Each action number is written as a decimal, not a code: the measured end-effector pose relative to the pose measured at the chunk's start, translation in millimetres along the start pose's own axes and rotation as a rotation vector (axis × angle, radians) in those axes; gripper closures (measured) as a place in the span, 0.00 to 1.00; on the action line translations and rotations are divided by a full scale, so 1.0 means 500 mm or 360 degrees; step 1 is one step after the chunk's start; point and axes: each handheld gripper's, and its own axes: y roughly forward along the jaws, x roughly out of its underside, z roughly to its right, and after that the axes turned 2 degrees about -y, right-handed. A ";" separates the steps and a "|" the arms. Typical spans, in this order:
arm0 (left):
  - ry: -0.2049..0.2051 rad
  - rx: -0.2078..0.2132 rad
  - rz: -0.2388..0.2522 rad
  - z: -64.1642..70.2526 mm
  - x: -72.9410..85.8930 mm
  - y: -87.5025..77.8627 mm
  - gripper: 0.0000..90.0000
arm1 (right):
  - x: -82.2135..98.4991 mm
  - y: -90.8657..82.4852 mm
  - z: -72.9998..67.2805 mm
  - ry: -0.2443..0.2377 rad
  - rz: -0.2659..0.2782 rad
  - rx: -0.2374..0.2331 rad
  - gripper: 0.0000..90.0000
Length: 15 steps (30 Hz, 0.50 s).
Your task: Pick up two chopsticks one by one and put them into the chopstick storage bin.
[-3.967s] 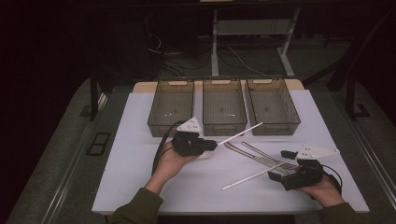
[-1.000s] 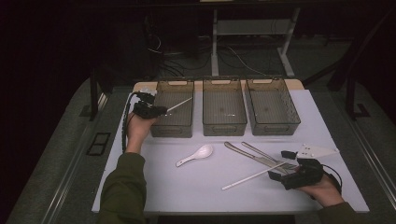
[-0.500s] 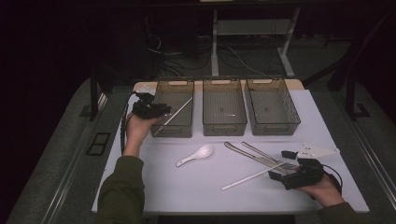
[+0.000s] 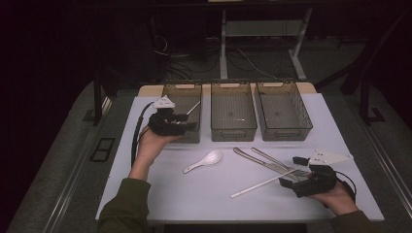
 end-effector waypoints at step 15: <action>0.0119 0.0177 0.0005 0.098 0.034 0.031 0.36 | 0.000 -0.003 0.002 0.0003 0.0012 0.0003 0.02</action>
